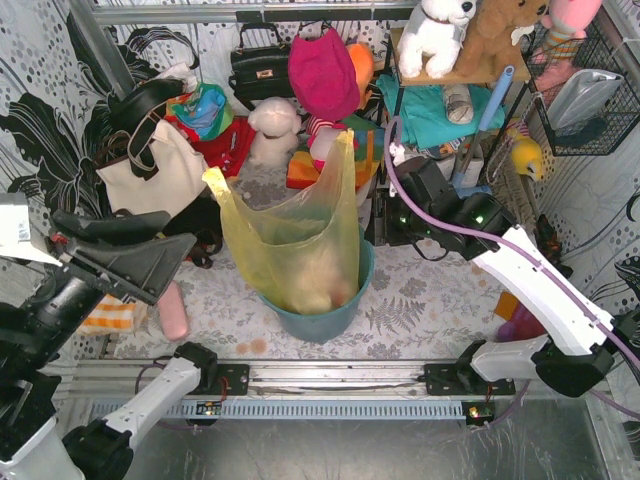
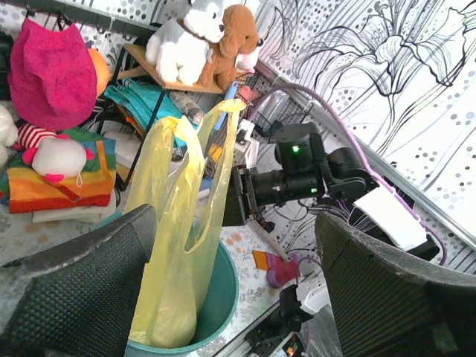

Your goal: Tie the trash bag

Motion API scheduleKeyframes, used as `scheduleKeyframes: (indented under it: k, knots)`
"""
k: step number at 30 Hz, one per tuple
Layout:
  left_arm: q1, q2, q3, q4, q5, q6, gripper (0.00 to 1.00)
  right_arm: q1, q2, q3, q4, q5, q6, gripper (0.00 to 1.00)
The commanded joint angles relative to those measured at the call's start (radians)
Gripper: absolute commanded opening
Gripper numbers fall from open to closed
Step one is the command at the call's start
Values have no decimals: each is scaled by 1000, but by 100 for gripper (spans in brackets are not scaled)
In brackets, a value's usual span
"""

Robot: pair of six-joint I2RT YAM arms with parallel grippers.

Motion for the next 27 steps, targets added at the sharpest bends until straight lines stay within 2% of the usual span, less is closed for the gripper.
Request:
scheduleKeyframes:
  k: [1, 10, 21, 27]
  knots:
    - [0, -28, -61, 109, -28, 4, 96, -1, 24, -21, 2, -50, -39, 42]
    - [-1, -38, -84, 115, -26, -5, 97, -1, 74, -40, 23, -82, -46, 31]
    - [-4, -40, -101, 133, -17, -9, 98, -1, 86, 2, -44, 19, -27, 14]
    - [-6, -34, -111, 145, -11, -6, 98, -1, 77, 39, -95, 93, -1, 10]
